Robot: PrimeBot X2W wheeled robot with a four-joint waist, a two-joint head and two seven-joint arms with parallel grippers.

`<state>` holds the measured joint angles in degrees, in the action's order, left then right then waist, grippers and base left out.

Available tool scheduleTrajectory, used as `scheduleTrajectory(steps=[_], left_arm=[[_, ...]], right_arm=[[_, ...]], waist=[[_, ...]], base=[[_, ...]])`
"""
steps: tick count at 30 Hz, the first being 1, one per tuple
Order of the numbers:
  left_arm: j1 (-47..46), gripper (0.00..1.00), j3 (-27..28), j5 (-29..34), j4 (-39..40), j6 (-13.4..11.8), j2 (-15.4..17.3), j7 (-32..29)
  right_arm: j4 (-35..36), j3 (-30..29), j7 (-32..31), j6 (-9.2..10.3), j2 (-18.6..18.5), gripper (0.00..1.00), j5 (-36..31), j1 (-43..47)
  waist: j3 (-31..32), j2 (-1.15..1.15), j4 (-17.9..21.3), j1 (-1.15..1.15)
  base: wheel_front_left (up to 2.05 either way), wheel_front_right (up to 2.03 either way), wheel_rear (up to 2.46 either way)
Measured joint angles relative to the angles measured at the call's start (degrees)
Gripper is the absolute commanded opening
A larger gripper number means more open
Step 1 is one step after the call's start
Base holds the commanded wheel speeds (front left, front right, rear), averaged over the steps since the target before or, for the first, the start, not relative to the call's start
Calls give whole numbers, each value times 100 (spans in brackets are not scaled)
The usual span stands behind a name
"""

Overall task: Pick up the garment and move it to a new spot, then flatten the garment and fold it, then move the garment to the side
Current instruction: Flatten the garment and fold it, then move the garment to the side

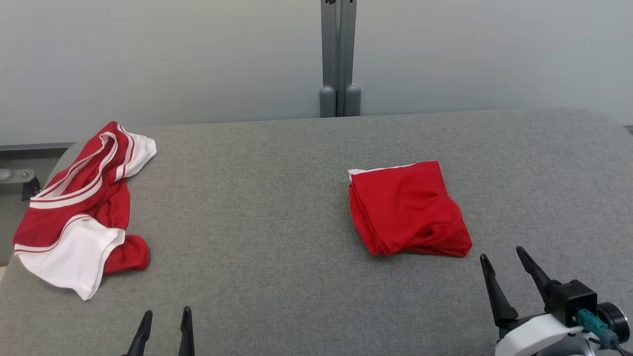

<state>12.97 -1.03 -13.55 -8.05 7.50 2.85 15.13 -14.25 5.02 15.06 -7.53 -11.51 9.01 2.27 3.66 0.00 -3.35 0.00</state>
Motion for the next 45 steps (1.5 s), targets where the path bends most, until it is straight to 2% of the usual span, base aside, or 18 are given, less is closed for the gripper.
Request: scheduleTrajectory(steps=[7,19,21,24,26,29,34,39,45], left_arm=[[20,100,49,-3,-15,0,0,0],[14,100,44,-36,55,0,0,0],[-1,100,12,-49,71,0,0,0],[-68,100,-79,-60,112,0,0,0],[-124,100,-124,-67,129,0,1,0],[-326,100,-237,-109,183,0,23,0],[-778,100,-478,-205,208,0,97,0],[-1122,100,-690,-313,181,0,134,0],[-1353,100,-829,-401,107,0,157,0]], right_arm=[[97,-383,0,0,333,100,-167,289],[-31,-503,0,0,465,100,-204,269],[-65,-603,0,0,543,100,-112,173],[-411,-615,-10,0,621,100,483,-553],[-533,-631,-374,0,606,100,848,-1100],[-704,-573,-1020,0,446,100,938,-1933],[-1434,-705,-2038,1,304,100,725,-3078],[-2404,-821,-2970,1,381,100,471,-3744],[-3251,-999,-3214,1,385,100,187,-4061]], waist=[[-27,0,-50,0],[-109,0,-22,0],[-150,0,-18,0],[-286,0,18,0],[-369,0,41,0],[-547,0,67,0],[-935,0,55,0],[-1322,0,-46,0],[-1634,0,-287,0]], base=[[0,0,0],[0,0,0],[0,0,0],[0,0,0],[0,0,0],[0,0,0],[0,0,0],[0,0,0],[0,0,0]])
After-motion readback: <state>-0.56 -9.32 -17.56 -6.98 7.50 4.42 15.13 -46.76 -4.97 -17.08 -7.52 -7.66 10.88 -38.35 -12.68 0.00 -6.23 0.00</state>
